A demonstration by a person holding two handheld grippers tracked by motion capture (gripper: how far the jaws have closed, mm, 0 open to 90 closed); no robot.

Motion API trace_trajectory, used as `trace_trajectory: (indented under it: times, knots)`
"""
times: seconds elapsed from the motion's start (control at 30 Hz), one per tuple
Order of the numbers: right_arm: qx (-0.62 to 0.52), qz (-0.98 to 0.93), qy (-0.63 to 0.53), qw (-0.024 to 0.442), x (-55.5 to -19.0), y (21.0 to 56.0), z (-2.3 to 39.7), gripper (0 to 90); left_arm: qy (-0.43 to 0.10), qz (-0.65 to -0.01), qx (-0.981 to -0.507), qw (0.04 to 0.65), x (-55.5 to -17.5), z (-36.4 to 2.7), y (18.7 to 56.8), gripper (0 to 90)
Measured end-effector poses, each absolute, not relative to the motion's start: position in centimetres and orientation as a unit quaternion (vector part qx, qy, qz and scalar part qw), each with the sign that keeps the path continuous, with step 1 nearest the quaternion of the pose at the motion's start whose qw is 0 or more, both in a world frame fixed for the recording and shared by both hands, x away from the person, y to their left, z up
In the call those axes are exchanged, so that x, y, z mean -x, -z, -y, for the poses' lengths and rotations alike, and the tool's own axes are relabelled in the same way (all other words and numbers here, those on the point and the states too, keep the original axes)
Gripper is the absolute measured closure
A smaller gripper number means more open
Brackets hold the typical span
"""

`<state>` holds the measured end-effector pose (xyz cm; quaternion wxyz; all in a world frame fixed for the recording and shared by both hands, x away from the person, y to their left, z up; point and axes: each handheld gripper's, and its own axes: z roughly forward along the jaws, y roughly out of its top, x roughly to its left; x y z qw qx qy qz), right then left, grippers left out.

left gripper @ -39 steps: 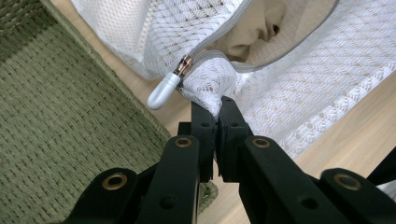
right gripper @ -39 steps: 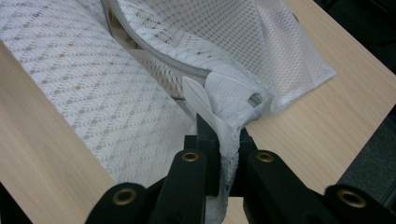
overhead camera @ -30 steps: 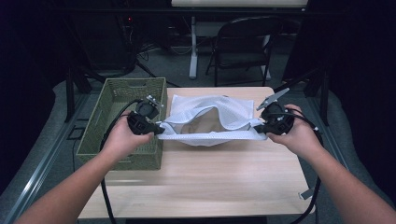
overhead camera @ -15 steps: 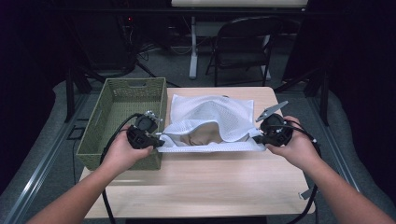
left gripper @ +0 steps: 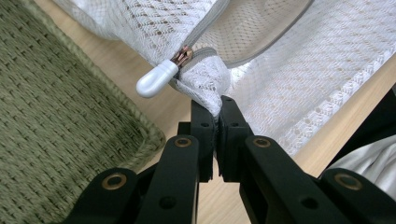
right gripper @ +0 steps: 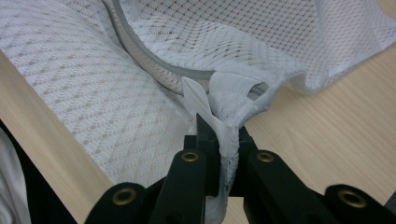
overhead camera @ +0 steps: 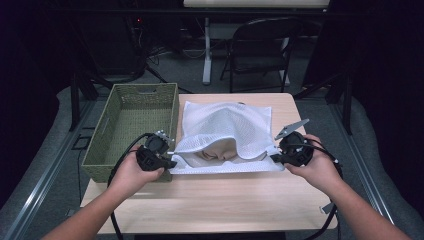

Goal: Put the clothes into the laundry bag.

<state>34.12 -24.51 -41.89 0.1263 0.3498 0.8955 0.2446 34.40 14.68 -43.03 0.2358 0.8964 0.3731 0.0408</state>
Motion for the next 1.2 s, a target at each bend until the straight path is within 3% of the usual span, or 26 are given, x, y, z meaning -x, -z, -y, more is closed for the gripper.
trace_trajectory:
  times: [1.2]
  knots:
    - [-0.366,-0.886,-0.266,0.102,-31.1,48.0,24.9,87.5,-0.027,-0.379,-0.895,0.235,-32.0,-15.1,48.3,86.5]
